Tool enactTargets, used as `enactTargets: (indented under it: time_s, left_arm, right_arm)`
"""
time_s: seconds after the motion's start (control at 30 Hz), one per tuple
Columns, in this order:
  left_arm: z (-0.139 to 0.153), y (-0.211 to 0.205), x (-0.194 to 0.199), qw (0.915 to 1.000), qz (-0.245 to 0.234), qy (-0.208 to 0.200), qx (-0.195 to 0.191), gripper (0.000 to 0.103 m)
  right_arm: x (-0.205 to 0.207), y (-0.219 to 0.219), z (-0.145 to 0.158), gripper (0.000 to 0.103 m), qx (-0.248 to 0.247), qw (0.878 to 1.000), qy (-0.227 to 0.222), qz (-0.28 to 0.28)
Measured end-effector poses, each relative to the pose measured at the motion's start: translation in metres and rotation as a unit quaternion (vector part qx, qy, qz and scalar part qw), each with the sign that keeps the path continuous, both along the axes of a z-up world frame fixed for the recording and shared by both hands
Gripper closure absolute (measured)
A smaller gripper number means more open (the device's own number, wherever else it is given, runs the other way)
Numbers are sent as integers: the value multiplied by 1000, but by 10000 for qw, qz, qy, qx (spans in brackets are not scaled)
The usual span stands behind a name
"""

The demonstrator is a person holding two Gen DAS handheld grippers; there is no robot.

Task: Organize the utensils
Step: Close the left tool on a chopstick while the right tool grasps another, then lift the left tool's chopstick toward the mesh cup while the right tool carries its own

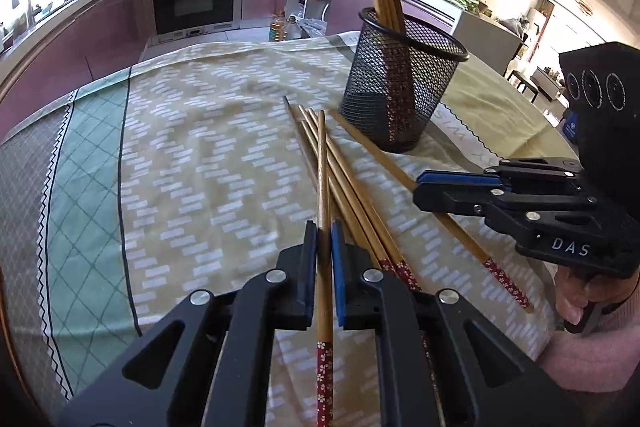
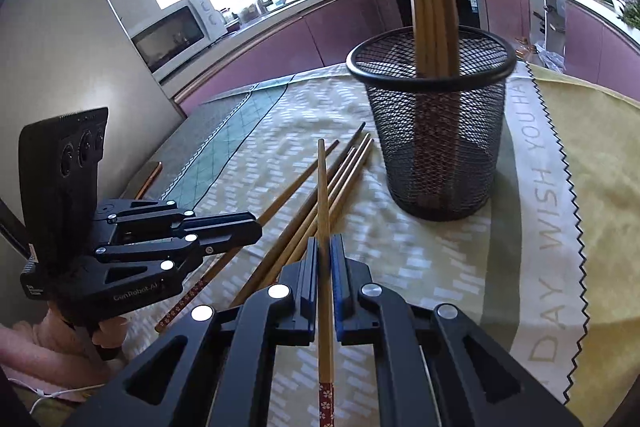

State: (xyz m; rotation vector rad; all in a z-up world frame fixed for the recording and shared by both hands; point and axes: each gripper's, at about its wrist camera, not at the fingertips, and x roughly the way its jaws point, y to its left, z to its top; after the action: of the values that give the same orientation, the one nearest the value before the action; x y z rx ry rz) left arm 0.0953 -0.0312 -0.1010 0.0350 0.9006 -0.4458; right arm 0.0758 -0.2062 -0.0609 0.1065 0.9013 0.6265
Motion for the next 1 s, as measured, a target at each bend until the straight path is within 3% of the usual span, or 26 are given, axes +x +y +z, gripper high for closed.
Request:
enactTargets:
  time_s: [0.43, 0.63, 0.8, 1.0]
  left_arm:
    - [-12, 0, 12, 9994, -218, 277, 67, 90]
    - [-12, 0, 20, 9993, -173, 316, 39, 94]
    - [-4, 2, 16, 9996, -108, 247, -112, 95]
    - [25, 8, 7, 9990, -196, -5, -396, 95]
  right_arm:
    - [9, 9, -15, 94, -271, 9993, 241, 118]
    - [9, 7, -15, 97, -255, 9994, 208, 129]
    - [4, 3, -3, 97, -94, 9999, 21, 136]
    - [-4, -9, 28, 97, 127, 9990, -422, 72]
